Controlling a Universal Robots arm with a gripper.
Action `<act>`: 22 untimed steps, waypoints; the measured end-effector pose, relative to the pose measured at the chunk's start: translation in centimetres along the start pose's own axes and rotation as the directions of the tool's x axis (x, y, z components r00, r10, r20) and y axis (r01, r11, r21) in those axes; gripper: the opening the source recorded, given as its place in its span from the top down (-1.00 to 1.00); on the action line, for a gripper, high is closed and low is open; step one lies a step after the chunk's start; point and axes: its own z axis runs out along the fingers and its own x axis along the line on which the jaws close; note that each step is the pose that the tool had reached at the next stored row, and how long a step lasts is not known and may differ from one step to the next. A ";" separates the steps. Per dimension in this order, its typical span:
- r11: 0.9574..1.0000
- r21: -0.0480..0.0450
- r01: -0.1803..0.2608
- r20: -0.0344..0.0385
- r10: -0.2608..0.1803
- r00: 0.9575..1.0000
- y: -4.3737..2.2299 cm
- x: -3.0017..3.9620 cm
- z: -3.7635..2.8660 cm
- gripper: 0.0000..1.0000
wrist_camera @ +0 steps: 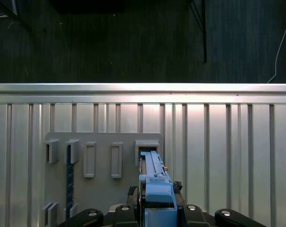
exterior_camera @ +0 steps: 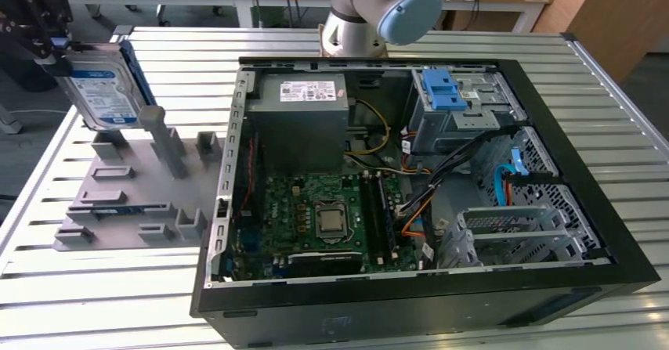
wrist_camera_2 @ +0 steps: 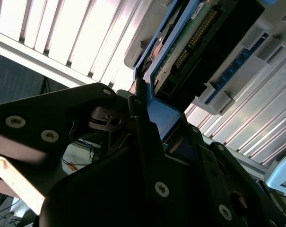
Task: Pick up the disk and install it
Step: 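Pick up the disk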
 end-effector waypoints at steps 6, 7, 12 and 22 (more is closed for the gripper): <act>1.000 0.000 0.000 0.000 0.000 1.000 0.00 -0.02 -0.30 0.27; 1.000 0.000 0.000 0.000 0.000 1.000 0.01 -0.02 -0.35 0.27; 1.000 0.000 0.000 -0.001 0.000 1.000 0.01 -0.04 -0.58 0.27; 1.000 0.000 0.000 -0.001 0.000 1.000 0.01 -0.07 -1.02 0.27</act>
